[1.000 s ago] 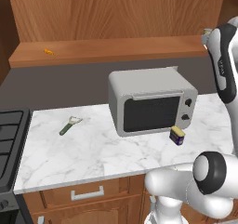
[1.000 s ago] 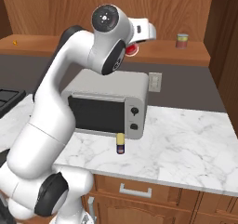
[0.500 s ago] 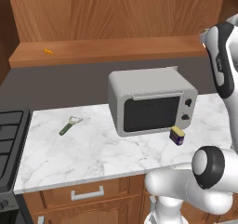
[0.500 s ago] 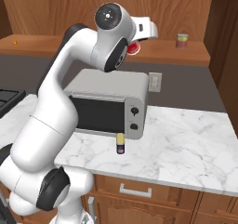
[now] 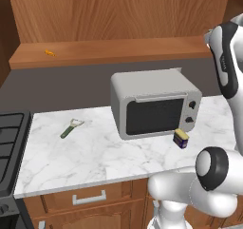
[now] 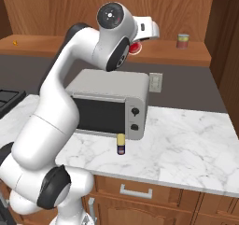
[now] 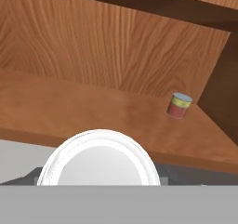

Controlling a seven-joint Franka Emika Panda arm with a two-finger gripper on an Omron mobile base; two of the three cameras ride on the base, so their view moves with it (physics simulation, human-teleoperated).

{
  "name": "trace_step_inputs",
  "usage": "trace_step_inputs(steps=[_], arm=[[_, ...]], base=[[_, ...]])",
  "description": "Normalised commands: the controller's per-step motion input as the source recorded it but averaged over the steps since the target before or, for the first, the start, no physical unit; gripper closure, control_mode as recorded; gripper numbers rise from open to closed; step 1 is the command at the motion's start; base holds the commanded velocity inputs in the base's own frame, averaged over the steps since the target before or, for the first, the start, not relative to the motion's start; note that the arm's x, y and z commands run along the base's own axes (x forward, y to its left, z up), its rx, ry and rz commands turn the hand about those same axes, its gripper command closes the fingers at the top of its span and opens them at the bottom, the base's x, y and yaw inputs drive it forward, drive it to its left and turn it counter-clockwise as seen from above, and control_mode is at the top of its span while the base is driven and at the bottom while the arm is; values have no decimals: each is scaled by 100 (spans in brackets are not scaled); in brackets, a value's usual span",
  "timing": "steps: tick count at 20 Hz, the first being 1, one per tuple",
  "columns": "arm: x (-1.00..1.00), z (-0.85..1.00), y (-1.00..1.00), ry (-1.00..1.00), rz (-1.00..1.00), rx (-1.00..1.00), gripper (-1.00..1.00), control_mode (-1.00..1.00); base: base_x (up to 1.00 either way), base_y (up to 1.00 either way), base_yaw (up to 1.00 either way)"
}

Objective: Pick the cans from the counter and place them in their designated side in the cabinet.

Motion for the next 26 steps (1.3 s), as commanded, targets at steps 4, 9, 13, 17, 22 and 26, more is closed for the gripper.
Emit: trace_step_inputs(steps=[4, 9, 13, 17, 22, 26], arm=[[8, 0, -3, 1, 0, 0, 100, -100], [10, 0, -4, 2, 0, 0, 100, -100], [9, 0, -7, 2, 0, 0, 100, -100], [8, 0, -8, 4, 0, 0, 100, -100], [11, 0, -8, 5, 0, 0, 100, -100], [13, 0, -5, 4, 0, 0, 100, -100]], base=[[0, 0, 0], [0, 0, 0], [0, 0, 0], [0, 0, 0], [0, 0, 0], [0, 0, 0]])
